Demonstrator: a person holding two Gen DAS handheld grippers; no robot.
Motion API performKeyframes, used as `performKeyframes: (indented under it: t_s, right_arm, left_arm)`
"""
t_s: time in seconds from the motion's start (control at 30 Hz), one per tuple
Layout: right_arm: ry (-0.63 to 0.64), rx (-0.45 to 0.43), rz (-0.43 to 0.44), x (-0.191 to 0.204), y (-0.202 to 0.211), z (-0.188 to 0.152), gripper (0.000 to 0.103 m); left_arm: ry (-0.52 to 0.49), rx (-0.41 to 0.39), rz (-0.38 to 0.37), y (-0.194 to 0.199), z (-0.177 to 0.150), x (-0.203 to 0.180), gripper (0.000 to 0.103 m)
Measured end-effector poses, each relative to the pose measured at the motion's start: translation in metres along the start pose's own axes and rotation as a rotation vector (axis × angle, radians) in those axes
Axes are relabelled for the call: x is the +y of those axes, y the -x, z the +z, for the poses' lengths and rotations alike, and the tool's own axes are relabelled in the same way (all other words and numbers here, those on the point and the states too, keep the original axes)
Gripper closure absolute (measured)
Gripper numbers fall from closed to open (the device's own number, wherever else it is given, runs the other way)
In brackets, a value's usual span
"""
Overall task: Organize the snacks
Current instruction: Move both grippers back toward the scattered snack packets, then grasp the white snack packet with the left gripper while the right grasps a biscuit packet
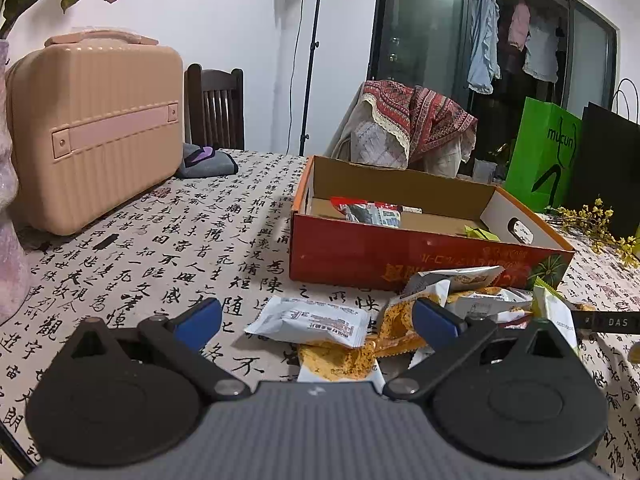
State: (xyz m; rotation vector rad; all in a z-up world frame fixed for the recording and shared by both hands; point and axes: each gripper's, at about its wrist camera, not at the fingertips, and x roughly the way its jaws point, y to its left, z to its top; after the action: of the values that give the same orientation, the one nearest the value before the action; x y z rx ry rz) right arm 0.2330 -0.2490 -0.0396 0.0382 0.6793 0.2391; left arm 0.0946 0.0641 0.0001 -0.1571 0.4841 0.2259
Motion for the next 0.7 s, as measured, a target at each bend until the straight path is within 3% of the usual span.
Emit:
performKeyframes:
  t_s: [0.2,0.4,0.7]
  right_arm:
    - [-0.014,-0.087,-0.022,-0.002,0.023,-0.003,0.059]
    - [0.014,-0.158,-0.013,0.004,0.05,-0.016,0.06]
    - [0.017,-0.201,0.006,0.004,0.056,-0.023,0.06]
  left_arm:
    - [0.006,0.009,0.016,-0.003,0.001,0.004,0.0]
    - [-0.004,0.035,0.026,-0.006,0.003,0.005,0.0]
    - [-0.091,0.147,0.052,-0.03,-0.002,-0.008,0.0]
